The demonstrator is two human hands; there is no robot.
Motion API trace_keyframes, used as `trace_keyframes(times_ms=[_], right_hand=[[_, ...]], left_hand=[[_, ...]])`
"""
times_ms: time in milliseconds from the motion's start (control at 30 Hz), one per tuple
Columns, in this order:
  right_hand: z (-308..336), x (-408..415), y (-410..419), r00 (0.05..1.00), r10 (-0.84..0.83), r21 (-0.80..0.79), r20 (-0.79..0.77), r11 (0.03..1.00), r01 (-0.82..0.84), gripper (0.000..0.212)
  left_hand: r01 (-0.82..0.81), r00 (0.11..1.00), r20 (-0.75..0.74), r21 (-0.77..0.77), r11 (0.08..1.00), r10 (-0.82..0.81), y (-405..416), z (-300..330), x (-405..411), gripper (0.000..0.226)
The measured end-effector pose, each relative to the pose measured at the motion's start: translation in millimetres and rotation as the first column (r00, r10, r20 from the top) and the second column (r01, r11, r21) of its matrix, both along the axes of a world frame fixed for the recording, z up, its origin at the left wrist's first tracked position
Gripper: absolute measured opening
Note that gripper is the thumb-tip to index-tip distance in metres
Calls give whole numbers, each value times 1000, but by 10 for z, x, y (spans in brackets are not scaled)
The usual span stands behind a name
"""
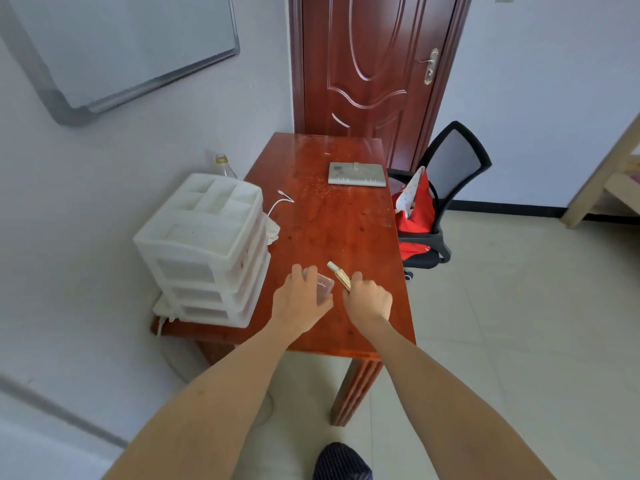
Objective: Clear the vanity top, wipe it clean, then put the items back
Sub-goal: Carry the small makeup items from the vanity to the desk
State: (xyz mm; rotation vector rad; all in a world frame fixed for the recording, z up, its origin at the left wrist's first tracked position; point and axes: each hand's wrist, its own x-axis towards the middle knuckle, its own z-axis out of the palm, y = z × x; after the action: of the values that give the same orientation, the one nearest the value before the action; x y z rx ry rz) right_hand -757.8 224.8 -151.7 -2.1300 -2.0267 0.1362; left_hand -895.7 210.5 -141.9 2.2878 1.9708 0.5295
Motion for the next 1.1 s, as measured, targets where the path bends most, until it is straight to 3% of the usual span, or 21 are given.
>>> trace_keyframes(times_ms=[333,533,733,867,1100], right_hand=[[-673,-316,1066,998,61,-243,-13,968,-62,23],[-945,-420,1306,998,-35,-297,-43,955,20,24],[-1111,-489,1389,990,-133,-175,-49,977,122,29],[-1187,-521,1434,993,-105,-124,-51,987,98,46],[-1197,-360,1349,1000,-21,-67,-23,998,19,44]], left_hand=[[-165,986,-20,-293,942,166,1012,-587,-188,61],[-166,986,-75,-353,921,149,1353,-820,-238,59],[-105,992,-103,-348,932,73,1513,-1002,-213,58],[-29,997,-74,-334,942,4,1565,-1096,-192,60],[24,999,30,-320,947,-15,1583,-1221,-255,64]])
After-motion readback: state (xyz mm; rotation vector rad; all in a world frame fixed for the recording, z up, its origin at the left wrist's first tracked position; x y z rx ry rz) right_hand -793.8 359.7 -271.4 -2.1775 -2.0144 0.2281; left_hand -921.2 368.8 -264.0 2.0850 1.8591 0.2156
